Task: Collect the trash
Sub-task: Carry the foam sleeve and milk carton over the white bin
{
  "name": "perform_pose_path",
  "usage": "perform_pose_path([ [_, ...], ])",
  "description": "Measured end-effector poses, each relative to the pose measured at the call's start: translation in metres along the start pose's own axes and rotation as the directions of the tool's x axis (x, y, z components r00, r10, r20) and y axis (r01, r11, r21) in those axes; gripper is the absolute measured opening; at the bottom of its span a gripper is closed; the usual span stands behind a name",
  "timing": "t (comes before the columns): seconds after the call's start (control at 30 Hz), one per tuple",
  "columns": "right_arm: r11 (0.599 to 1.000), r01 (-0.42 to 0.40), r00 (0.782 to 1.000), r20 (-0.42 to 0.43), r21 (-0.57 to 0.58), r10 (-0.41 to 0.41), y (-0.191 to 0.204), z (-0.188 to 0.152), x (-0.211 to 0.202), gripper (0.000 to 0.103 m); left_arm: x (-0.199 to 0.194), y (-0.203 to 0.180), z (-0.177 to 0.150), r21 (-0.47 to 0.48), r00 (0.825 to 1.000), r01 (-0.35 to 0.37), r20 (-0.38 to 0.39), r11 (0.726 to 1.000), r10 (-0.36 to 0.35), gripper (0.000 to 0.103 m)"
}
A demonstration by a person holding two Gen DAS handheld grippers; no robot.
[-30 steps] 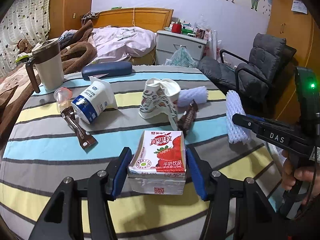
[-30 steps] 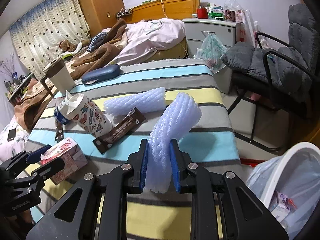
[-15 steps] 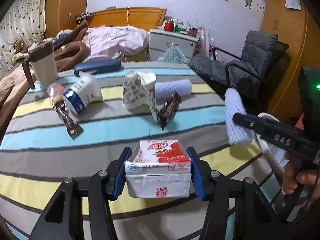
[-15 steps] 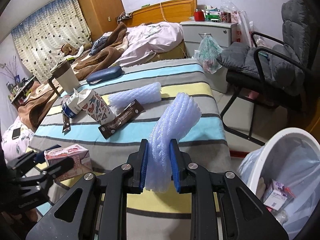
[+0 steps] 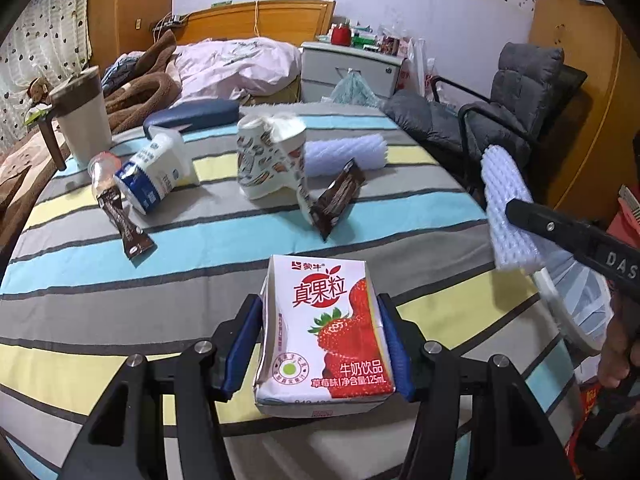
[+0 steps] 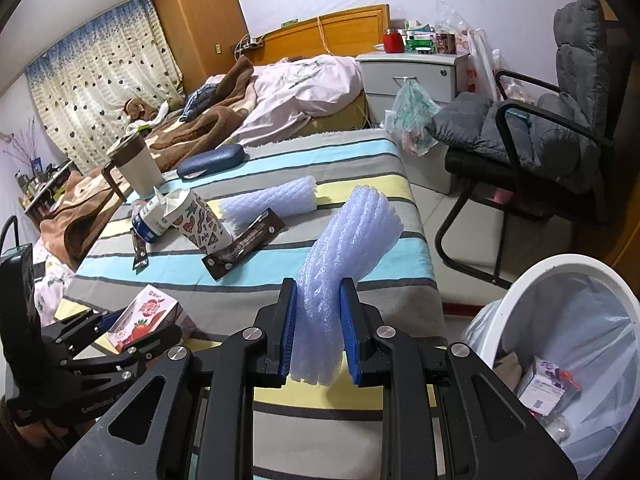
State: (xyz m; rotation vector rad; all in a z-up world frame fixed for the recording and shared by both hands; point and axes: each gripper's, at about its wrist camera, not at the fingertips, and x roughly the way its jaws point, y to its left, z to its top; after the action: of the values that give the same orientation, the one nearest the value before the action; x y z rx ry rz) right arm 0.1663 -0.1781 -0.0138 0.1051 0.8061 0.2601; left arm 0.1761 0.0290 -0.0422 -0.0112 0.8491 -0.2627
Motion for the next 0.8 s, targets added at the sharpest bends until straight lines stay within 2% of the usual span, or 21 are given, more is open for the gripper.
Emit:
perform_pose_path([
  [0.37, 1.0, 0.015, 0.999, 0.044, 0.027, -0.016, -0.018, -0.005, -0.025, 0.024, -0.034, -0.044, 0.015, 0.083, 0.995, 0.046, 0.09, 0.995, -0.054, 0.059],
  [0.8, 0.992, 0.091, 0.99, 0.098, 0.082, -0.099, -0.055, -0.013, -0.064, 0.024, -0.043, -0.114, 0.024, 0.192, 0.982, 0.122, 0.118, 0.974, -0.146, 0.059],
])
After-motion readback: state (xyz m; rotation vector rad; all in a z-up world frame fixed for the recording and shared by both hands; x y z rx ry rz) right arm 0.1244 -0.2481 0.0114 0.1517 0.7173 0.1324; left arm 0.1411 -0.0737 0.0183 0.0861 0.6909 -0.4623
